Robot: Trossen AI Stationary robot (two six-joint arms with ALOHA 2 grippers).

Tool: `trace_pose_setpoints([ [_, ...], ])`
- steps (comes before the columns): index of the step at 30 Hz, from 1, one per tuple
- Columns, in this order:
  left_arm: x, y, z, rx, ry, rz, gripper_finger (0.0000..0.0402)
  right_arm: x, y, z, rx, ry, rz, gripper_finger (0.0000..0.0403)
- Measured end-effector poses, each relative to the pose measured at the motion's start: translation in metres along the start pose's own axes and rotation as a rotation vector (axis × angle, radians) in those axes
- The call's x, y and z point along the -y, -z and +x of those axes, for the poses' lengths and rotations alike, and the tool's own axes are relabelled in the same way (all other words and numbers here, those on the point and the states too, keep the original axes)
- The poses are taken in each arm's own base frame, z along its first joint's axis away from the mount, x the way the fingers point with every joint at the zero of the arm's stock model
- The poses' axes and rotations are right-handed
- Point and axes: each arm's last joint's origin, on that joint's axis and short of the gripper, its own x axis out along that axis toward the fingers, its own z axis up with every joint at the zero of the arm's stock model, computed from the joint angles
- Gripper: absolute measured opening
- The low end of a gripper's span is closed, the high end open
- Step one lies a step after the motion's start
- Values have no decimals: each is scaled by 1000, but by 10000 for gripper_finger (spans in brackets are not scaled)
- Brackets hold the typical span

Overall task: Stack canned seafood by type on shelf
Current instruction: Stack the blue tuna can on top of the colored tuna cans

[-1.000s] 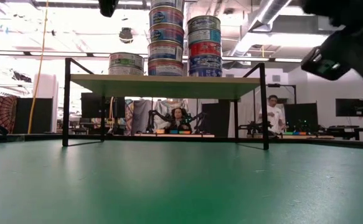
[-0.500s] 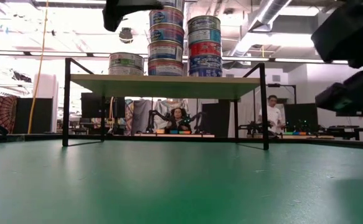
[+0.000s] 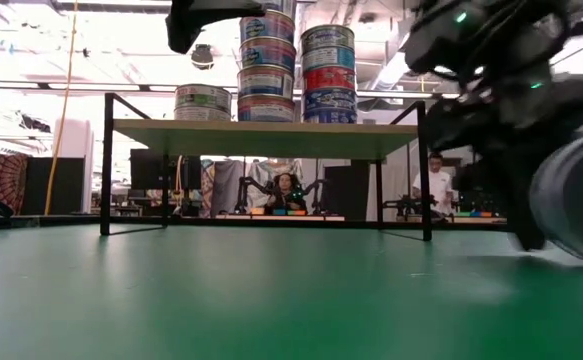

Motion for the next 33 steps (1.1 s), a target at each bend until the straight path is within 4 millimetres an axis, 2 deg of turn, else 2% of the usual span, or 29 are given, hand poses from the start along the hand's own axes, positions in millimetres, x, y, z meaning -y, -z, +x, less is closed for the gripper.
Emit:
trace_pose_setpoints([
  [2,1,1,0,-2,3,0,295,14,-1,-12,11,31,44,92],
  [5,4,2,-2,-6,15,0,295,28,-4,-44,53,71,86,86],
  [7,6,4,-4,-13,25,3,295,30,-6,-69,84,77,104,82],
  [10,9,10,-3,-33,35,18,295,17,-5,-104,157,83,111,77],
  [13,11,18,-2,-48,16,34,295,-3,0,-120,205,98,53,76],
  [17,8,22,2,-33,-33,33,295,-26,2,-122,276,103,55,85],
  [20,6,20,2,-14,-57,24,295,-36,5,-120,281,79,61,117],
  [29,-2,15,8,-30,-43,2,295,-46,-8,-93,240,24,206,317],
  [33,-2,14,8,-40,-29,-9,295,-54,-13,-84,238,87,317,351],
])
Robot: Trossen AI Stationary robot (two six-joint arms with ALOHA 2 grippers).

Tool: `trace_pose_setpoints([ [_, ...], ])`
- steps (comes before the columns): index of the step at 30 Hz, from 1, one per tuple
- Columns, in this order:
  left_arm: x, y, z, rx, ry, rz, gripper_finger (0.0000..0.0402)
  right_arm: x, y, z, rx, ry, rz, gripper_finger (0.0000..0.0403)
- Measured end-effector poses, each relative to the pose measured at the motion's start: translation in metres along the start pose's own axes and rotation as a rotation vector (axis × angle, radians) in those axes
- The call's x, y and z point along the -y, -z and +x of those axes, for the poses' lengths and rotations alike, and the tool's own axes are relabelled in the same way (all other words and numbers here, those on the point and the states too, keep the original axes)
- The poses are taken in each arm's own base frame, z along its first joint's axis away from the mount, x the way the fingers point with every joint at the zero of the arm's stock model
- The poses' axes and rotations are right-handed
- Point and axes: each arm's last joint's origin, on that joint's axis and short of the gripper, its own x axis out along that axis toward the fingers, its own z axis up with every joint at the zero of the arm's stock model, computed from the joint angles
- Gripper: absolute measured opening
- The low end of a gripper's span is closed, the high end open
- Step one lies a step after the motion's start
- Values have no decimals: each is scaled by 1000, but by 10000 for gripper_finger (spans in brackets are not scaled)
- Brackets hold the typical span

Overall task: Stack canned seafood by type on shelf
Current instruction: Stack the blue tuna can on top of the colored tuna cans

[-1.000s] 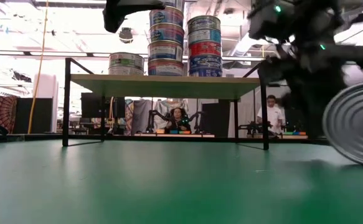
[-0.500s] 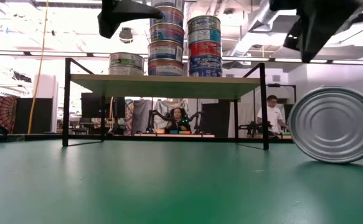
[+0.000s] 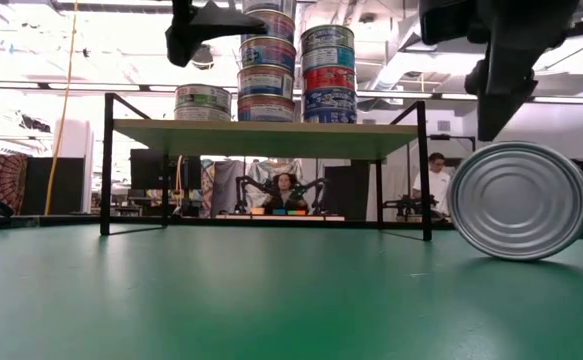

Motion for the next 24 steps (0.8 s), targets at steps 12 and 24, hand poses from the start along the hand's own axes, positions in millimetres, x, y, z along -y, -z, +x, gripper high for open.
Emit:
trace_pose_setpoints([
  [12,0,0,0,-8,8,0,295,-27,16,29,-45,213,47,325],
  [24,0,0,0,-18,19,5,295,-39,34,48,-22,220,-98,276],
])
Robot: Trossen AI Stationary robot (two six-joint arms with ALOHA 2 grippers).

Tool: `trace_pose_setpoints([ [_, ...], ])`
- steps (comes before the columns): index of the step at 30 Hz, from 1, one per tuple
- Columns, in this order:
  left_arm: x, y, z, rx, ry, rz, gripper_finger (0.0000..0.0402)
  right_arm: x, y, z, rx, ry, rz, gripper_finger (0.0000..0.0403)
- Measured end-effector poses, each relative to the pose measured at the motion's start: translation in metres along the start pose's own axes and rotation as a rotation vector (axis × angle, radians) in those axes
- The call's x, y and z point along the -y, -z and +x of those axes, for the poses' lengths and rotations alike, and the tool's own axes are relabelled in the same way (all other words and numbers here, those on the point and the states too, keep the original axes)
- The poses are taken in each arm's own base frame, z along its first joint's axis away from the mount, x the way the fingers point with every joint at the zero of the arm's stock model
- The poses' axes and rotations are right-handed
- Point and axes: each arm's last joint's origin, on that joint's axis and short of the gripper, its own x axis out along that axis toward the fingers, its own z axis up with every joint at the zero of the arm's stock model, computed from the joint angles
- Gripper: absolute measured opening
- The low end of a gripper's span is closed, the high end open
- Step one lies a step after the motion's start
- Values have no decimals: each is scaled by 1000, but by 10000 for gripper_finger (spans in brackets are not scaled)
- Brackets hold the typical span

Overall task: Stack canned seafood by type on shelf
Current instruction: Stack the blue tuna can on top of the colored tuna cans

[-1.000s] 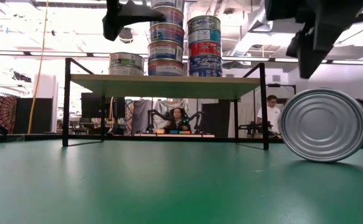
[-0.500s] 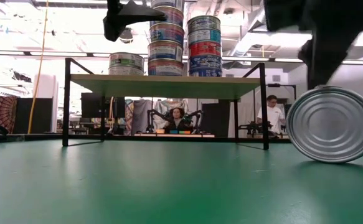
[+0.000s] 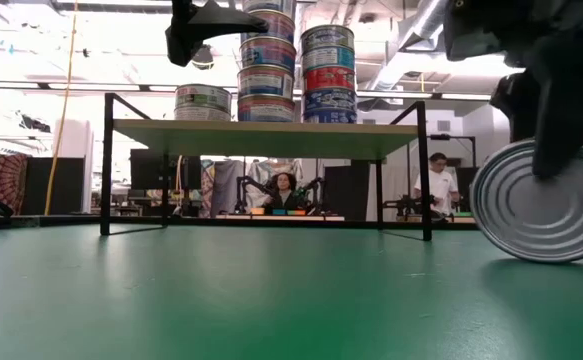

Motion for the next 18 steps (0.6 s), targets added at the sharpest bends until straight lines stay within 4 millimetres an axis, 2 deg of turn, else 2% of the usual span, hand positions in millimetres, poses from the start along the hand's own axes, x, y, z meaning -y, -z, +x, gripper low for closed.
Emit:
trace_pose_setpoints([
  [7,-1,2,0,-16,-13,11,295,5,6,7,-23,23,-100,159],
  [10,-1,2,0,-18,-14,11,295,7,0,0,-31,-2,-167,159],
  [14,-1,0,-2,-15,-7,-10,295,9,-22,-40,45,-25,-274,159],
  [18,1,-2,-3,-5,7,-28,295,21,-45,-84,160,128,-406,159],
])
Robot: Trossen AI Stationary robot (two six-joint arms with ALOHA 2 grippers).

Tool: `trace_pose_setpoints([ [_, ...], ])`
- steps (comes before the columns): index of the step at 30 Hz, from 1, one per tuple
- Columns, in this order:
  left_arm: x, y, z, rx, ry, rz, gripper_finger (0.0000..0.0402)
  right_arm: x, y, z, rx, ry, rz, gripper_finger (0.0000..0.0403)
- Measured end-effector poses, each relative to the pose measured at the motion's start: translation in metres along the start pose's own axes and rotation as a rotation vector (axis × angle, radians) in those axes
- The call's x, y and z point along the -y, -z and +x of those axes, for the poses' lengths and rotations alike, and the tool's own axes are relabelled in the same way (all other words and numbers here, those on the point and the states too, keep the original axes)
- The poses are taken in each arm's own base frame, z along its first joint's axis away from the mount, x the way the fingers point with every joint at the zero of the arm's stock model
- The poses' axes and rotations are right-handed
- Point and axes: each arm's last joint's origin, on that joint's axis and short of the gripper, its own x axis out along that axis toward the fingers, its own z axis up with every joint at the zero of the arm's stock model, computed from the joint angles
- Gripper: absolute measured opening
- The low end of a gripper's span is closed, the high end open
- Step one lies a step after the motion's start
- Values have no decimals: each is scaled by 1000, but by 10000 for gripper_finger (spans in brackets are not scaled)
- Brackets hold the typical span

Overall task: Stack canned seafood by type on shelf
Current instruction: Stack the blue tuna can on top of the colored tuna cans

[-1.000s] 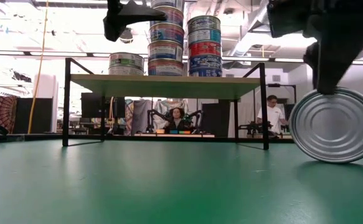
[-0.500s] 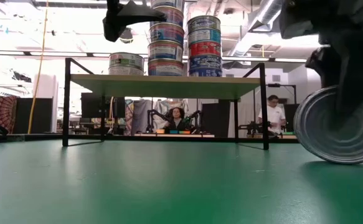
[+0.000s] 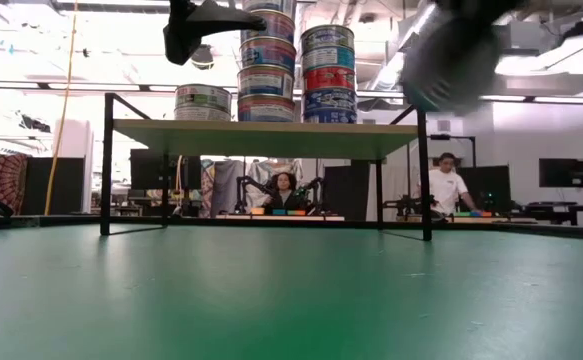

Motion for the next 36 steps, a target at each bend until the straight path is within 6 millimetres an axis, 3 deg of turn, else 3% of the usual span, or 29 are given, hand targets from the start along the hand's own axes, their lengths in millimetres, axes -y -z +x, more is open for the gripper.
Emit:
trace_pose_setpoints([
  [6,3,-4,0,36,30,-48,295,39,-29,-47,139,326,-215,190],
  [14,10,-13,-2,117,105,-101,295,88,-59,-82,182,593,-404,166],
  [22,15,-20,-3,171,167,-138,295,132,-83,-83,215,732,-442,211],
  [28,15,-20,-3,176,173,-141,295,149,-87,-82,183,782,-520,198],
  [36,15,-20,-3,178,170,-129,295,167,-90,-68,188,715,-517,184],
])
